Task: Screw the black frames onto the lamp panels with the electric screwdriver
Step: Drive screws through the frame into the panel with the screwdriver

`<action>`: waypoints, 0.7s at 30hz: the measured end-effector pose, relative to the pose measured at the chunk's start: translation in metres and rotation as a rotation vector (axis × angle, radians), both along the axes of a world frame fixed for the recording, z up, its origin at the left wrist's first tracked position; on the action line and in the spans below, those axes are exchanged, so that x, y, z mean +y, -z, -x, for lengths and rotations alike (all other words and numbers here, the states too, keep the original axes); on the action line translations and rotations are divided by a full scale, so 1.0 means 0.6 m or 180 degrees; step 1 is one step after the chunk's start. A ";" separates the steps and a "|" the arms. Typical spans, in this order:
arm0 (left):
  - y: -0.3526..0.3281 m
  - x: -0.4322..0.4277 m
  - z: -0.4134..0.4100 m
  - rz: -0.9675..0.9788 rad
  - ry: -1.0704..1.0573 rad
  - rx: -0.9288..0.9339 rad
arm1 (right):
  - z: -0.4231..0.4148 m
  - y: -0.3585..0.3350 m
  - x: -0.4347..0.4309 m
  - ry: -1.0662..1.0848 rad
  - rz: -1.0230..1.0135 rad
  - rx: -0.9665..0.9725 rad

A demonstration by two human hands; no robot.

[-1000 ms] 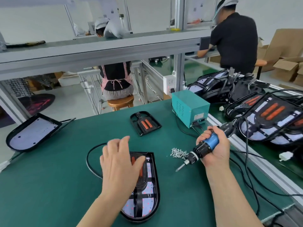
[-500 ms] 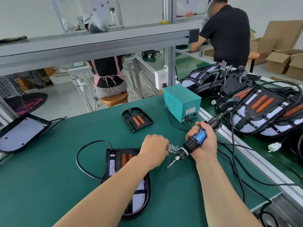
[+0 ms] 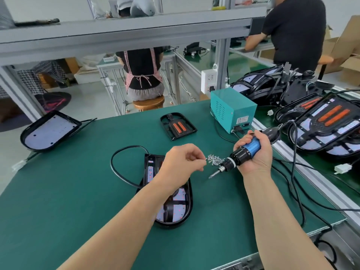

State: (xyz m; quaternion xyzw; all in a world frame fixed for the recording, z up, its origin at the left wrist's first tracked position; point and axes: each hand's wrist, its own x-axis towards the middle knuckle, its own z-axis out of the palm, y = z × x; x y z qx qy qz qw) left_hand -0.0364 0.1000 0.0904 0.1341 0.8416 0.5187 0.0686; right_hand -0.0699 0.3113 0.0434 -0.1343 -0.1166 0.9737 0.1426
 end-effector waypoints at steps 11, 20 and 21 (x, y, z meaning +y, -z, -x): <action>-0.003 -0.091 -0.097 -0.2051 -0.0728 -0.1287 | -0.061 -0.107 -0.101 0.0404 -0.0507 0.0084; 0.000 -0.112 -0.104 -0.2624 -0.0664 -0.1506 | -0.081 -0.136 -0.138 0.0521 -0.0967 0.0168; 0.000 -0.114 -0.104 -0.2633 -0.0664 -0.1507 | -0.081 -0.138 -0.142 0.0528 -0.0996 0.0162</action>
